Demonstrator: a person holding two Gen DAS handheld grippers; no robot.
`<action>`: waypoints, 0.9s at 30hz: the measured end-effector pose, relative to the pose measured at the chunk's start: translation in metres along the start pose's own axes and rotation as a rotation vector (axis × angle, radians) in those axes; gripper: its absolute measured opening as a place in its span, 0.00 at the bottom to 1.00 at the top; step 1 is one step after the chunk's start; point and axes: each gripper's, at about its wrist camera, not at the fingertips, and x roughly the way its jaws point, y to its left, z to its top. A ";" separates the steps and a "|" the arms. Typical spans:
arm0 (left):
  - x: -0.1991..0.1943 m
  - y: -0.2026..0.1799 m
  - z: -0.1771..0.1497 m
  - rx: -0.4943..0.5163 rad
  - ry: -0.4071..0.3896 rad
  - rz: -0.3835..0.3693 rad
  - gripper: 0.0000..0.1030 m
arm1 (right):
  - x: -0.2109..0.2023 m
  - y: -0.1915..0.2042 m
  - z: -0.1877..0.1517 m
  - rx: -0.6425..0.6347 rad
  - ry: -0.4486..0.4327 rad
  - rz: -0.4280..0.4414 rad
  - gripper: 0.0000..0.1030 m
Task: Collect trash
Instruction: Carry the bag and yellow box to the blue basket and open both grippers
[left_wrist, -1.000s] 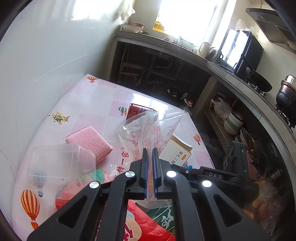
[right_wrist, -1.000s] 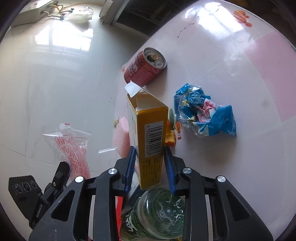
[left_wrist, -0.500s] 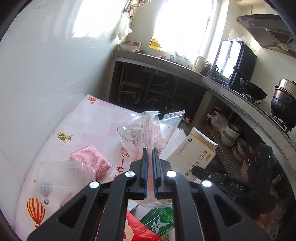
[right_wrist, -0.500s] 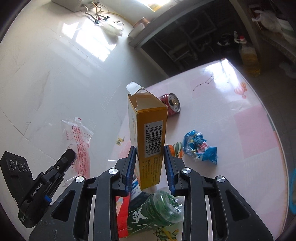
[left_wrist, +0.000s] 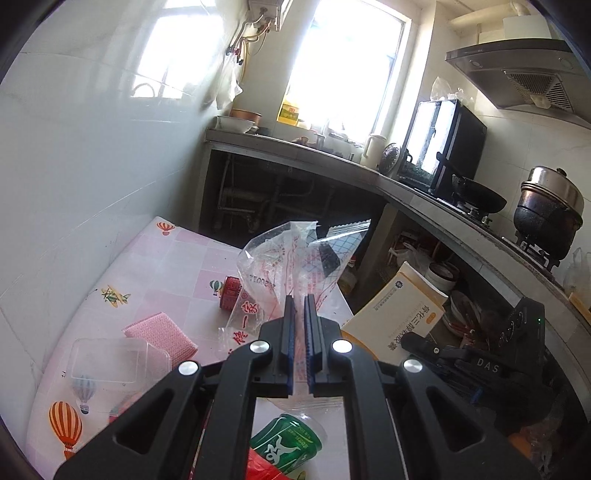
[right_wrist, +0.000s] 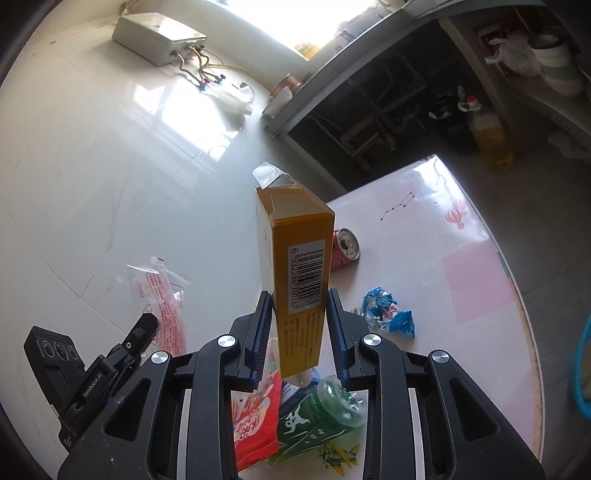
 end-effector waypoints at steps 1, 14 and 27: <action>0.000 -0.002 -0.001 0.001 0.003 -0.007 0.04 | -0.002 -0.002 0.000 0.005 -0.004 0.000 0.27; 0.003 -0.043 -0.011 0.044 0.028 -0.083 0.04 | -0.042 -0.021 0.004 0.064 -0.064 0.008 0.27; 0.027 -0.109 -0.028 0.113 0.080 -0.190 0.04 | -0.101 -0.070 0.006 0.155 -0.169 -0.072 0.27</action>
